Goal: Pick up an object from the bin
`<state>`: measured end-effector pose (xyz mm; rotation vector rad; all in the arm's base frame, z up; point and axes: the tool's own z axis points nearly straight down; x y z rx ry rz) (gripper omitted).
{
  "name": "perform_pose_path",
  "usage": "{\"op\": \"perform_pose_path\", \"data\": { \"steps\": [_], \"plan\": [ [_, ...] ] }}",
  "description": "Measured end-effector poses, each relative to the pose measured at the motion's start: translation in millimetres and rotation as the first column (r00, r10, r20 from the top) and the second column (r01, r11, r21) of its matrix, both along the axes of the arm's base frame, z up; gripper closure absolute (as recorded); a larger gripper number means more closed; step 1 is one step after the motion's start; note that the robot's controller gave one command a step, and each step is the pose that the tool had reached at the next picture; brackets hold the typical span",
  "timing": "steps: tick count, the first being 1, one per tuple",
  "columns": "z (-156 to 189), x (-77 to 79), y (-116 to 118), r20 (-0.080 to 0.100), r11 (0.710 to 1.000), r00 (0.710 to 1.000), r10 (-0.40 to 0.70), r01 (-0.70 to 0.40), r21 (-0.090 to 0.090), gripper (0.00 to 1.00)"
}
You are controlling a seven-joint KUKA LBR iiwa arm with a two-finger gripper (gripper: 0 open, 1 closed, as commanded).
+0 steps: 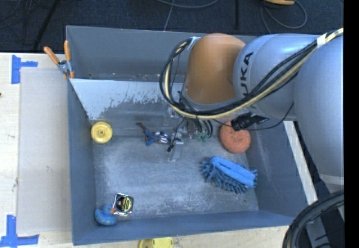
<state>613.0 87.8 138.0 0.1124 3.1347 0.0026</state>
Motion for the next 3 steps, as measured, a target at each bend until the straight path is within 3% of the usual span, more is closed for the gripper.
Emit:
{"op": "perform_pose_path", "data": {
  "steps": [1, 2, 3],
  "plan": [
    [-22.1, -0.3, 1.2, -0.008, 1.000, 1.000, -0.022, 0.022, -0.001, 0.00],
    [-10.7, 6.8, 6.9, -0.004, 0.945, 0.945, -0.326, 0.326, -0.001, 0.00],
    [-70.7, 7.2, 8.0, -0.007, 0.968, 0.968, -0.250, 0.250, -0.003, 0.00]
  ]
}}
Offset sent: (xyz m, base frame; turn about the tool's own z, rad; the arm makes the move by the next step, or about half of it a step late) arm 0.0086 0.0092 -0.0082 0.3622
